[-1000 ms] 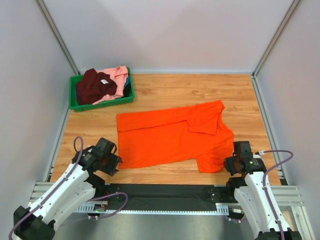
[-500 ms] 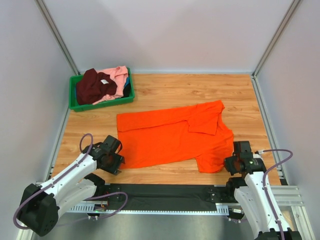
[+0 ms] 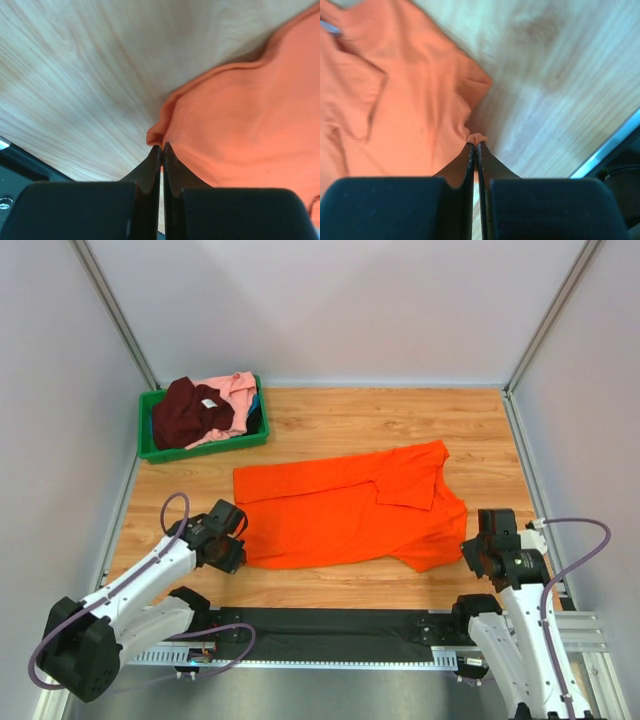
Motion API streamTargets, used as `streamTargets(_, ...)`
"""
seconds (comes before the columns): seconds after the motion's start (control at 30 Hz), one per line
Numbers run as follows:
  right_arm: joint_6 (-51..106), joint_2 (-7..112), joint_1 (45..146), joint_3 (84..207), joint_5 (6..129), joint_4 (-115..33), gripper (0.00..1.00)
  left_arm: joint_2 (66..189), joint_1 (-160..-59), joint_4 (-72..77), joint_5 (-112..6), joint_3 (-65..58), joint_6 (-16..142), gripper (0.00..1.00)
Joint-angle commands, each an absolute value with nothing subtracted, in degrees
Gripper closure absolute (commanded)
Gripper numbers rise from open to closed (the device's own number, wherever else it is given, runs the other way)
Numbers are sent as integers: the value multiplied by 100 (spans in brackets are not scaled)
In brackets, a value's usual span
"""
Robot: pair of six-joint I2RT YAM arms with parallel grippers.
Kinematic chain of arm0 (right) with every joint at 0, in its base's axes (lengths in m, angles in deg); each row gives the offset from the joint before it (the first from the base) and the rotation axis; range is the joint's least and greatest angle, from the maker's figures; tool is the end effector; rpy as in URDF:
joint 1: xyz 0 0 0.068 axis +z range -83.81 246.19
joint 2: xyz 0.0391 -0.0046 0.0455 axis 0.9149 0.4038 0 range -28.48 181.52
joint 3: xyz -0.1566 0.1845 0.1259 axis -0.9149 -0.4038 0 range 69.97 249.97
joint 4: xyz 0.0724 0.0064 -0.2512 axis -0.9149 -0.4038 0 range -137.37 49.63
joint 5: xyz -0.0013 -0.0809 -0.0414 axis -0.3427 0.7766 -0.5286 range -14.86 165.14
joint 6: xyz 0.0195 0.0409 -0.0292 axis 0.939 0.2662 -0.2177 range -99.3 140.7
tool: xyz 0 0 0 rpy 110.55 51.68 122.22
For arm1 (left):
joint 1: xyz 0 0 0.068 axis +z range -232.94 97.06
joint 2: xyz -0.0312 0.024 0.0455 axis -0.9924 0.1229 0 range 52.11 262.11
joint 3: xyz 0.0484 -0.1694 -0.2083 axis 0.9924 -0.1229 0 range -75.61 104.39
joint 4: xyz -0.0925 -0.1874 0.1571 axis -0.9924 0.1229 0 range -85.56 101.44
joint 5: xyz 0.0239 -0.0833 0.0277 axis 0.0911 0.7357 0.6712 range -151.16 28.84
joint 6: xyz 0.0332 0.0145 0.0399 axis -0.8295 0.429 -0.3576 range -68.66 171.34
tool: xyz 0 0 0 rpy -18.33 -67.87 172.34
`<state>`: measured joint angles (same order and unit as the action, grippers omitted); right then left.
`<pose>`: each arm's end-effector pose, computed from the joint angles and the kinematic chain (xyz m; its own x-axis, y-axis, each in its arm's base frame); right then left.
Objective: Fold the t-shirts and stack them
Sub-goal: Fold the tshirt
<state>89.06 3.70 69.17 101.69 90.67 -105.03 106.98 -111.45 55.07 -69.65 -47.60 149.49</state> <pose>0.0880 -0.0049 0.2140 -0.2762 0.8824 -0.3809 0.8651 0.4010 0.3014 0.1233 -0.0611 0.1656 -0.3179 -0.9415 -0.1121 -0.9121 0.3360 -0.2350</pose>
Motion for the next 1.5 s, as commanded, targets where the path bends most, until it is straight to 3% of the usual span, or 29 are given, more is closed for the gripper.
streamTargets(0.0,8408,691,6961,10723,9536,-10314,100,10721,-11151,5866,-7600,-4179,14732,100)
streamTargets(0.63,5674,4392,6944,13227,8323,-8027,100,13136,-9920,5805,-7461,-2403,13248,100)
streamTargets(0.87,4989,5710,6953,14212,8437,-8281,100,14043,-9885,5840,-7540,-1340,12554,100)
streamTargets(1.3,4654,6740,6953,15056,8552,-8589,100,15467,-9885,6561,-7715,-293,12183,99)
streamTargets(1.37,4663,6889,6953,15205,8560,-8659,100,15503,-9885,6552,-7724,-275,12183,93)
streamTargets(1.4,4654,6933,6953,15258,8551,-8686,100,15486,-9885,6535,-7733,-266,12166,80)
streamTargets(1.47,4637,7021,6953,15363,8543,-8730,100,15433,-9885,6543,-7803,-231,12113,65)
